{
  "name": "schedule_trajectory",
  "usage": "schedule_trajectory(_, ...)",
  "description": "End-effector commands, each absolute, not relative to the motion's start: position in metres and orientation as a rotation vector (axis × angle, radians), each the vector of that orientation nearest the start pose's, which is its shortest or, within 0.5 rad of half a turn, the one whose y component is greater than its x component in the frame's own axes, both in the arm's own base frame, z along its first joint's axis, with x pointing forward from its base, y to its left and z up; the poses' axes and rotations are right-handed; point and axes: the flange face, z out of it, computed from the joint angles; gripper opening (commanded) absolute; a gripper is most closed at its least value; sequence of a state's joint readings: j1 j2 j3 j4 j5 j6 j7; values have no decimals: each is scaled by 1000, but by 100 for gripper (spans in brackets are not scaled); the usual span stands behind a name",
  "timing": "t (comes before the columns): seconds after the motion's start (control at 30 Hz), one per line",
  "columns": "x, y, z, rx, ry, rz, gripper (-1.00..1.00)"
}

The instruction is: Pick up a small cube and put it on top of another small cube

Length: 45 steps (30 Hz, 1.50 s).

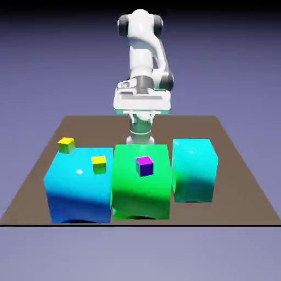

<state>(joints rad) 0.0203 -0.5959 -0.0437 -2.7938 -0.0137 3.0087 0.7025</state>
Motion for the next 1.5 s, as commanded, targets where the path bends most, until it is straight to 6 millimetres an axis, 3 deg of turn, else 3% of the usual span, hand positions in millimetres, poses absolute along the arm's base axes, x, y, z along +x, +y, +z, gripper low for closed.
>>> schedule_trajectory(0.0,387,-20,484,-2489,916,-1084,0)
schedule_trajectory(0.2,366,-95,544,-2496,838,-1183,0)
schedule_trajectory(0.4,327,-178,582,-2496,769,-1250,0)
schedule_trajectory(0.57,286,-251,592,-2491,713,-1279,0)
schedule_trajectory(0.73,241,-322,578,-2479,651,-1282,0)
schedule_trajectory(0.9,198,-388,538,-2456,579,-1262,0)
schedule_trajectory(1.07,162,-441,474,-2418,490,-1224,0)
schedule_trajectory(1.27,132,-482,370,-2345,356,-1162,0)
schedule_trajectory(1.47,121,-490,247,-2234,193,-1094,0)
